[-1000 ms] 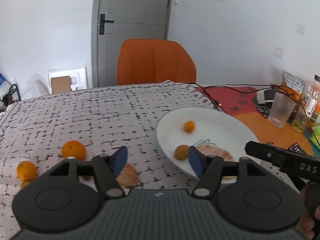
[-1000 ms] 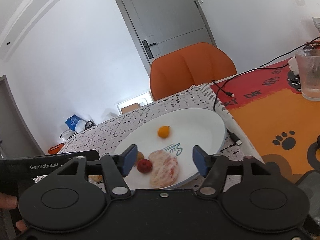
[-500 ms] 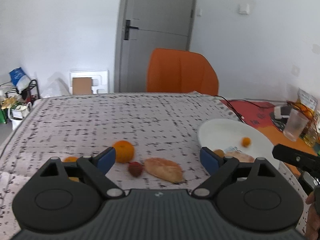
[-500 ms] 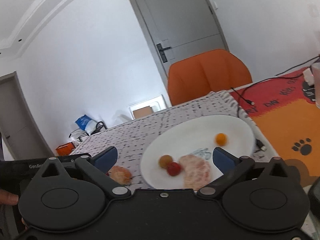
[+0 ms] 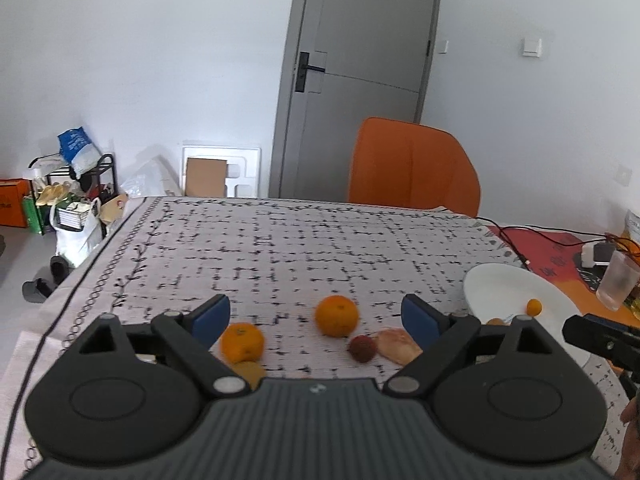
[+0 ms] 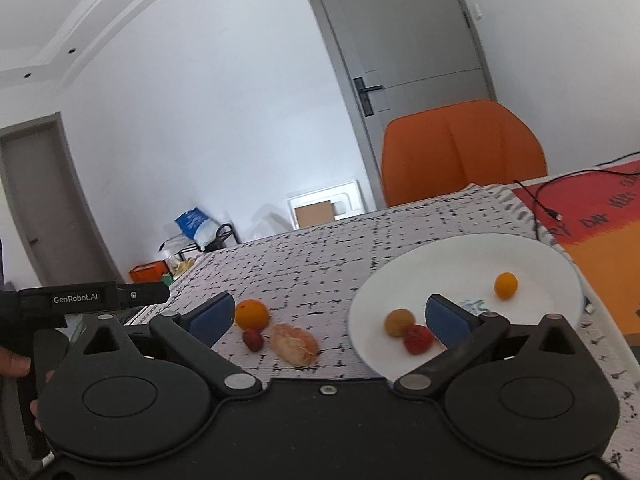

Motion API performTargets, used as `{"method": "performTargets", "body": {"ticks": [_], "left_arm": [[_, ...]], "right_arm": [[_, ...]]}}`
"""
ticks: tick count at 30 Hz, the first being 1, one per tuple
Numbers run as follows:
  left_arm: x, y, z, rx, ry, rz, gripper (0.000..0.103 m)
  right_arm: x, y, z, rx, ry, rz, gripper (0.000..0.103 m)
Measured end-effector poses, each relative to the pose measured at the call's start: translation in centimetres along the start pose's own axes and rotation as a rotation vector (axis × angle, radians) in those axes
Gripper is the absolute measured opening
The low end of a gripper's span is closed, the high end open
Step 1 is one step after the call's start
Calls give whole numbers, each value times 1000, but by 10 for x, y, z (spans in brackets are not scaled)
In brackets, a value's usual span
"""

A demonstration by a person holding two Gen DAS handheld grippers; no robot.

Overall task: Organize fruits
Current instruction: 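Move both grippers back from the bowl toward the remaining fruit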

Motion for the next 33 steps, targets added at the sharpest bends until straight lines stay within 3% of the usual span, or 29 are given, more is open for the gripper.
{"method": "performTargets", "body": {"ticks": [24,33], "left_arm": [[-11,7,68,23,-115,6,86],[-19,24,75,15,-125,33,75]], "right_arm": [[-8,40,53,69,-89,75,101],[-16,57,64,80,-112,112,80]]}}
Point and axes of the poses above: each gripper's, at about its wrist camera, not at the fingertips, and y roughly the way its jaws point, z to its left, x to its top, the point moved 10 cm from there along y, roughly the way its jaws point, and after that the axes turned 5 degrees about -y, right-handed, at the moved point
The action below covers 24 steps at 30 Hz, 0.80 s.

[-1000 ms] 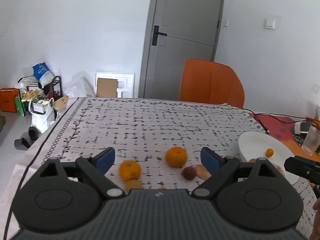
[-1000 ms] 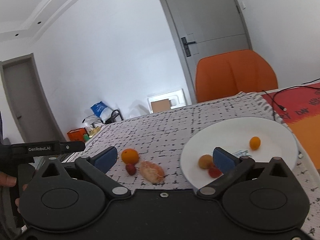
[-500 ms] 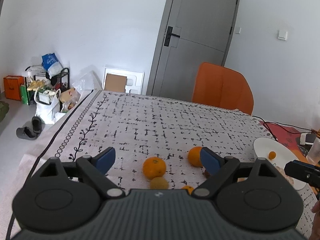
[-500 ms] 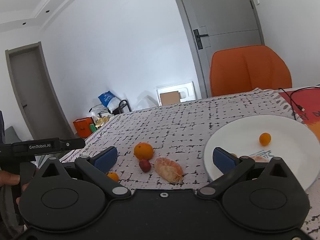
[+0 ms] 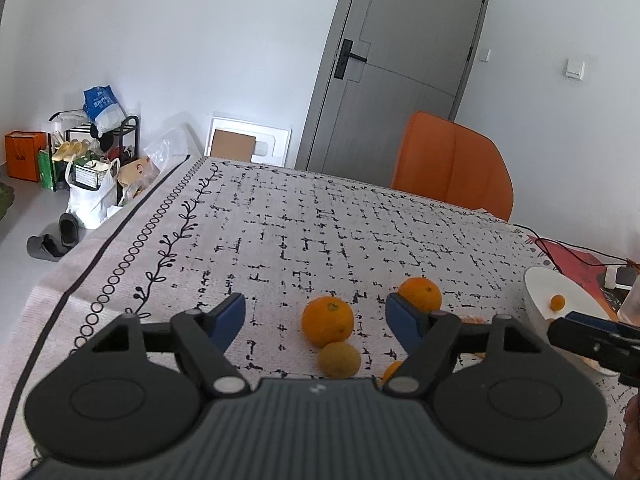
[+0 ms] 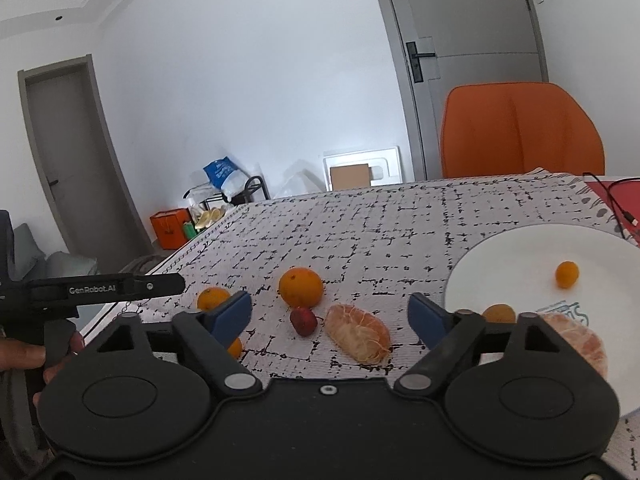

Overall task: Organize fruits
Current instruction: 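Move both grippers back from the bowl toward the remaining fruit, then grasp large orange with left gripper while right gripper closes on red plum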

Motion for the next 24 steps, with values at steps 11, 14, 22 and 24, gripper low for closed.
{"method": "performTargets", "body": {"ticks": [11,14,22,24], "left_arm": [[-10,28,-3,-16,8,66,60],[-12,35,-4,-17,10,84,59],[-15,53,-4,-6,11,122,49],[-17,56,-5,-2,18,135,41]], "right_arm": [[-9,30,14,30,-35,78,55],[-13,38,18,38,-44,103,53],[-18,52,24,67,-59,151,46],[-18,53,25,66,-59,155,46]]}}
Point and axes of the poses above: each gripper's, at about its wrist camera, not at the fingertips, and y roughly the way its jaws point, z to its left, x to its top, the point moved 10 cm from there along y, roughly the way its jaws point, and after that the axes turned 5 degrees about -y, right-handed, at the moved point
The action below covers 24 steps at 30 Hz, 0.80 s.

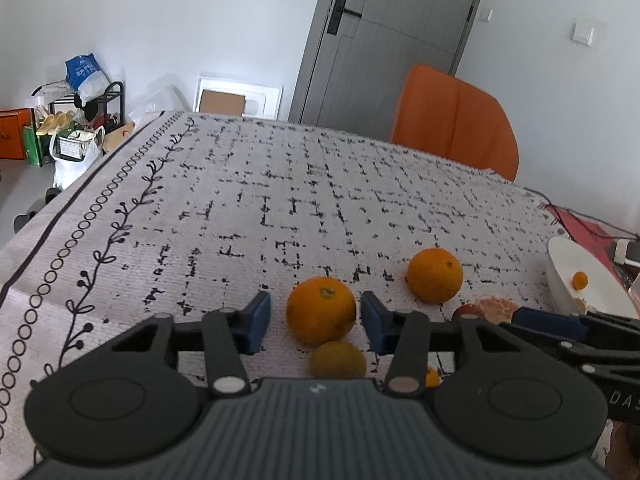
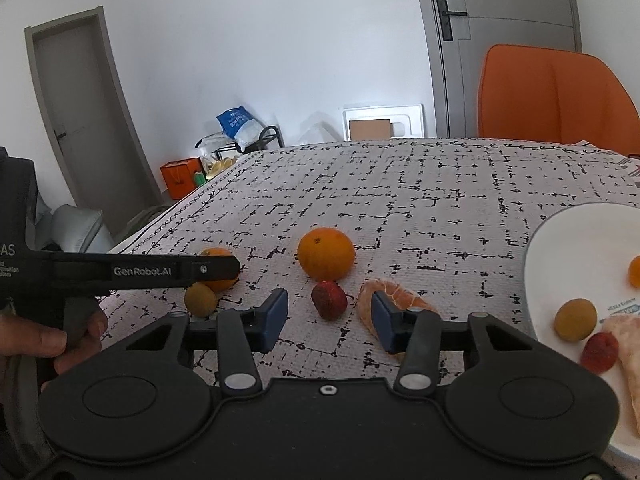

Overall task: Organize fruits
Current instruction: 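Grasp large orange with left gripper while right gripper closes on red plum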

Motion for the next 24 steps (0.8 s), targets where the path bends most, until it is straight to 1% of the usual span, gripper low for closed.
{"method": "performTargets", "body": {"ticks": [1,9,15,18,20,24], "left_arm": [[0,0,-1,-6,2,-1,36],[6,-9,4,-11,-26,-26,36],[9,-21,15,3,-48,-47,36],[10,-27,20,14,-58,-55,36],[11,-32,21,15,-57,-60,36],[12,-39,20,13,-52,-70,36]], "right_arm": [[1,2,0,0,2,3,46],[3,11,2,-5,-15,20,43],[4,17,4,0,-21,23,38],[4,23,7,-7,-36,29,31],[2,28,8,-15,-46,41,21],[1,23,9,-12,-42,34,20]]}}
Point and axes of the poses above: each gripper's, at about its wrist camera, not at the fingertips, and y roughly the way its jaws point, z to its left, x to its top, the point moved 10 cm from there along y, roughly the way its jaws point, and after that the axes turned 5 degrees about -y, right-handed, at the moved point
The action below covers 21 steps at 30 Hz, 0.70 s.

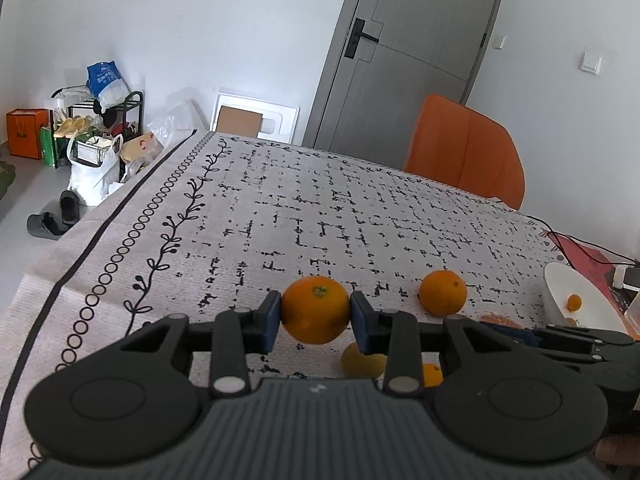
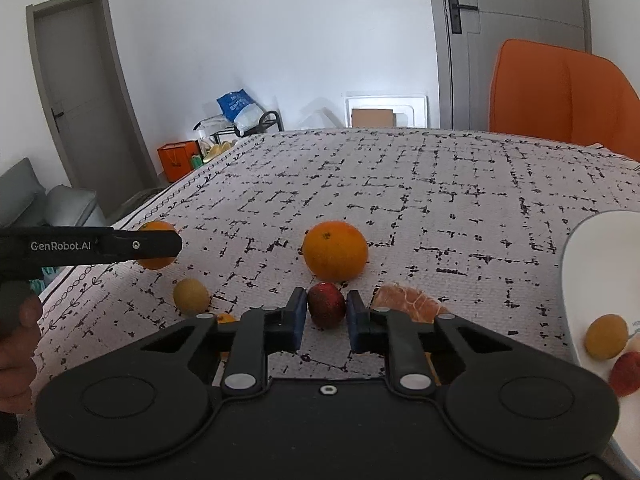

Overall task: Organize fruits
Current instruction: 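Grasp large orange with left gripper while right gripper closes on red plum, then carry red plum into white bowl and open right gripper while left releases orange there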

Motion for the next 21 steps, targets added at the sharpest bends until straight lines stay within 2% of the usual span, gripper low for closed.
{"method": "performTargets", "body": {"ticks": [6,21], "left_arm": [[-3,-6,-13,-20,14,-7,36],[-11,-15,-74,-104,78,-16,36]], "right_arm": [[5,-25,-5,-8,15,-46,20],[5,-77,-43,-83,64,-125,20]]}}
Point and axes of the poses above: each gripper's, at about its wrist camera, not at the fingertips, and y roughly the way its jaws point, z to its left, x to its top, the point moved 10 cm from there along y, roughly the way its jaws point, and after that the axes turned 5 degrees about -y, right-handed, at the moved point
